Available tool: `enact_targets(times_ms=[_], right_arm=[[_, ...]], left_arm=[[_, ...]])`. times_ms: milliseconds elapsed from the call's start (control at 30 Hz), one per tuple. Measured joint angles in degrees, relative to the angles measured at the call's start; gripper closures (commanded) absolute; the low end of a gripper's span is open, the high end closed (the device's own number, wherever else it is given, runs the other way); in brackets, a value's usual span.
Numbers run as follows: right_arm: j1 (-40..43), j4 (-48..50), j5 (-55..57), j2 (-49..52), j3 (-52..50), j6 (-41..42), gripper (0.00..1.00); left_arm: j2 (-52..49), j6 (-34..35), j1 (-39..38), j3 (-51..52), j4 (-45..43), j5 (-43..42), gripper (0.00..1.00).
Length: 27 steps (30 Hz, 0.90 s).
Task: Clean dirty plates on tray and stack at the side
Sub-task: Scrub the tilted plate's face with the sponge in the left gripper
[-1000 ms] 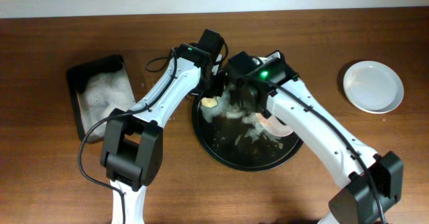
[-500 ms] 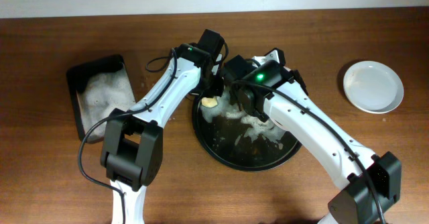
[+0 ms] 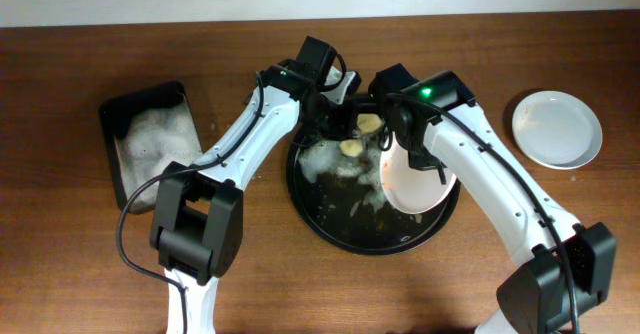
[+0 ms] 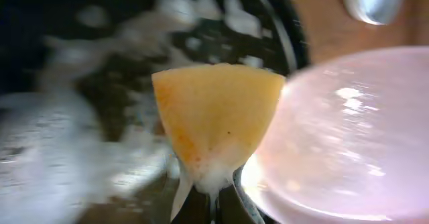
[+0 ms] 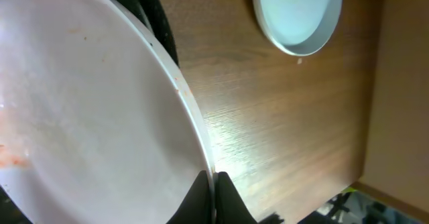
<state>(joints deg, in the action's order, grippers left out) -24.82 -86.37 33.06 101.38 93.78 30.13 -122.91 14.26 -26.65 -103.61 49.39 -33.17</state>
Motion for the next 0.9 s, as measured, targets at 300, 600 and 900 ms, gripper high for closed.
enact_targets(times_ms=[300, 600, 900], right_arm=[[-0.02, 0.02, -1.33, 0.0, 0.0, 3.17, 0.96], [-0.02, -0.15, -1.49, 0.02, 0.0, 3.76, 0.96], [-0.02, -0.46, -1.01, 0.02, 0.0, 3.89, 0.96]], left_arm=[[0.0, -0.9, -5.57, 0.0, 6.43, -11.19, 1.0], [0.35, 4.61, -6.82, 11.1, -3.85, -4.28, 1.0], [0.39, 8.09, -2.36, 11.5, -6.8, -1.99, 1.0]])
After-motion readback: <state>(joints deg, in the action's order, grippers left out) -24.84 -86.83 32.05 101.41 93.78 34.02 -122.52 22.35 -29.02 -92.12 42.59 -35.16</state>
